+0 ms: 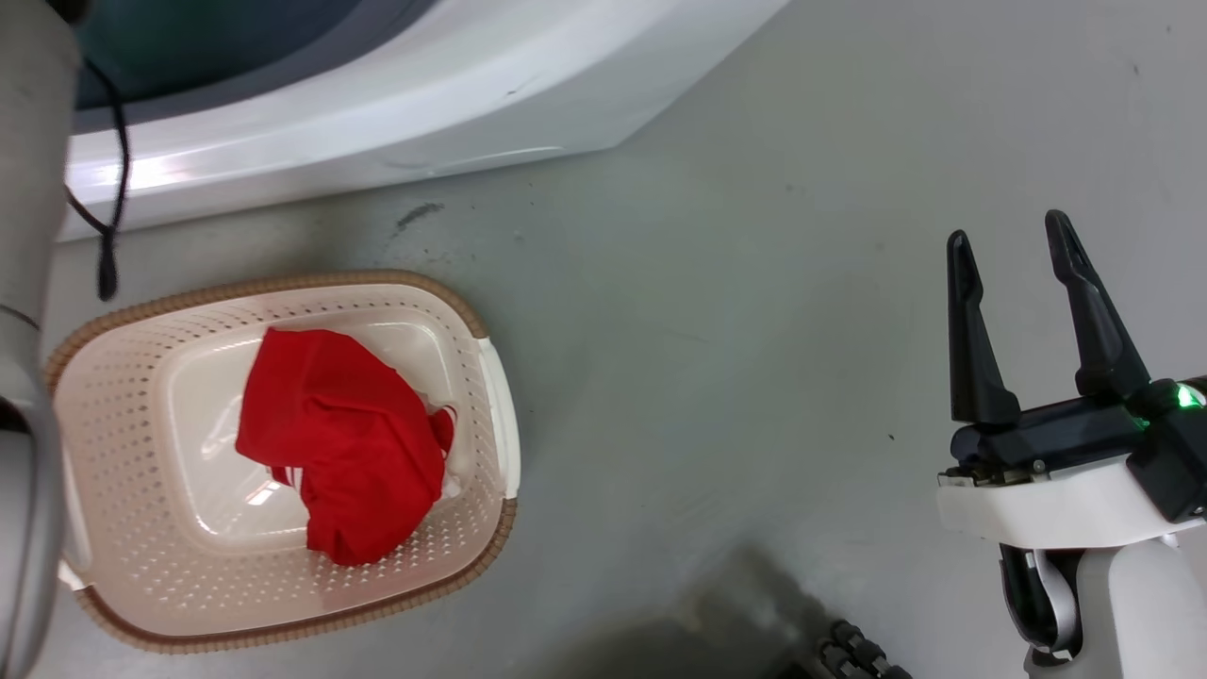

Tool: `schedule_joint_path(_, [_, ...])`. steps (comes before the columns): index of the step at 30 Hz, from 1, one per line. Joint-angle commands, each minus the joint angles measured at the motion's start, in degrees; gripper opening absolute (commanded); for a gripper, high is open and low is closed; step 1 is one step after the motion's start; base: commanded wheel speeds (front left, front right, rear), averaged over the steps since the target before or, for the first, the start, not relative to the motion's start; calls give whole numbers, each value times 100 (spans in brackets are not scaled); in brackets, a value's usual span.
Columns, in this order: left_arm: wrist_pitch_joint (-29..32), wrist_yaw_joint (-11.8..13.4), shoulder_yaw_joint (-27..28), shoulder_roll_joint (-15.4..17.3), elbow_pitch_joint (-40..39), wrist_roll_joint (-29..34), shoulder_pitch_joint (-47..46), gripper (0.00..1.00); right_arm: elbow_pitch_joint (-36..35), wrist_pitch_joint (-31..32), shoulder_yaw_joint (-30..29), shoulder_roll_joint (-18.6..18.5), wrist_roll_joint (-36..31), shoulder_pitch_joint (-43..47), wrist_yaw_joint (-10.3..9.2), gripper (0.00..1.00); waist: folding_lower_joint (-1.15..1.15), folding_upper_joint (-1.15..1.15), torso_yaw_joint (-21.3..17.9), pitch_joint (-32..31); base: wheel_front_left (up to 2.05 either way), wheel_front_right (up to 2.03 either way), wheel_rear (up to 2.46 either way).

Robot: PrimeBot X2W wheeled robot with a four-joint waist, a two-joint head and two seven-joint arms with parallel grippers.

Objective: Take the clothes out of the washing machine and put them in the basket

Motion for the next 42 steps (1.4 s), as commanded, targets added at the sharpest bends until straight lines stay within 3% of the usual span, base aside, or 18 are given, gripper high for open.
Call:
schedule_joint_path(1, [-160, -7, -21, -37, -8, -23, 163, 0, 14, -14, -25, 2, -49, 51, -5, 100, 0, 0, 121, -143, 0, 0, 0])
schedule_joint_path(20, [-2076, -6, -913, -367, -1108, -932, 2222, 0, 219, -13, -34, 1, -593, 675, -6, 100, 0, 0, 1008, -1632, 0, 0, 0])
schedule_joint_path(32, [-2724, 53, -1082, -104, -2064, -1107, 3018, 0, 355, -13, 49, 1, -745, 1118, -6, 100, 0, 0, 1465, -2531, 0, 0, 0])
schedule_joint_path(38, [-2758, 273, -1091, 114, -2831, -1038, 3252, 0, 398, -13, 76, 1, -764, 1312, -6, 100, 0, 0, 1588, -2854, 0, 0, 0])
schedule_joint_path(42, [-2673, 604, -1041, 424, -3813, -927, 3391, 0, 434, -13, 96, 2, -742, 1463, -6, 100, 0, 0, 1643, -3085, 0, 0, 0])
